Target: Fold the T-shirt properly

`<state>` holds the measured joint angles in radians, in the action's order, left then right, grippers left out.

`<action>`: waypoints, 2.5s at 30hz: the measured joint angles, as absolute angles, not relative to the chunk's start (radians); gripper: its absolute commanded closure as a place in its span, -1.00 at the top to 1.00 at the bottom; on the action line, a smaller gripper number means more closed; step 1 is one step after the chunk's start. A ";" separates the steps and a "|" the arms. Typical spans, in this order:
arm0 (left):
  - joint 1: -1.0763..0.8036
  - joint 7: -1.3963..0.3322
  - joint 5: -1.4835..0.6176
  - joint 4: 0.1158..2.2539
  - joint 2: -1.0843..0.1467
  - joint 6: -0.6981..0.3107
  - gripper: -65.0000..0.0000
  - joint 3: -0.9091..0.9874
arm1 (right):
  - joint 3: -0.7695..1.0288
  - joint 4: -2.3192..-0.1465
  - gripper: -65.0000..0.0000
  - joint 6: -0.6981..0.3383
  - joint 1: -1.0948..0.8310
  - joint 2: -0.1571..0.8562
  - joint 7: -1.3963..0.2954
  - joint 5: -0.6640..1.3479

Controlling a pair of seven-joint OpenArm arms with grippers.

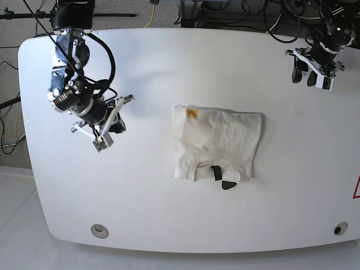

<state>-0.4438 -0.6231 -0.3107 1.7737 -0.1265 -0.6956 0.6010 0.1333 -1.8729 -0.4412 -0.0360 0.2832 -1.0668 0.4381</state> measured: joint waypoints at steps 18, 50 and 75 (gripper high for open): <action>-0.444 -0.619 -0.312 1.774 -0.123 -0.700 -0.18 0.643 | 0.507 -1.878 -1.00 -0.453 -0.317 0.305 -1.067 0.432; -0.710 -0.612 -0.309 1.774 -0.055 -0.697 -0.18 0.943 | 1.011 -1.916 -1.00 -0.574 -0.695 0.264 -1.052 0.446; -0.657 -0.315 0.416 1.353 0.044 -0.696 -0.34 0.961 | 1.178 -1.515 -1.00 -0.703 -0.615 -0.088 -0.552 -0.473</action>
<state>-0.6571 -0.3149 0.4164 1.3529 0.0437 -0.6960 0.9607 1.1782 -1.5150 -0.7029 -0.6151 -0.0883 -0.5518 -0.4732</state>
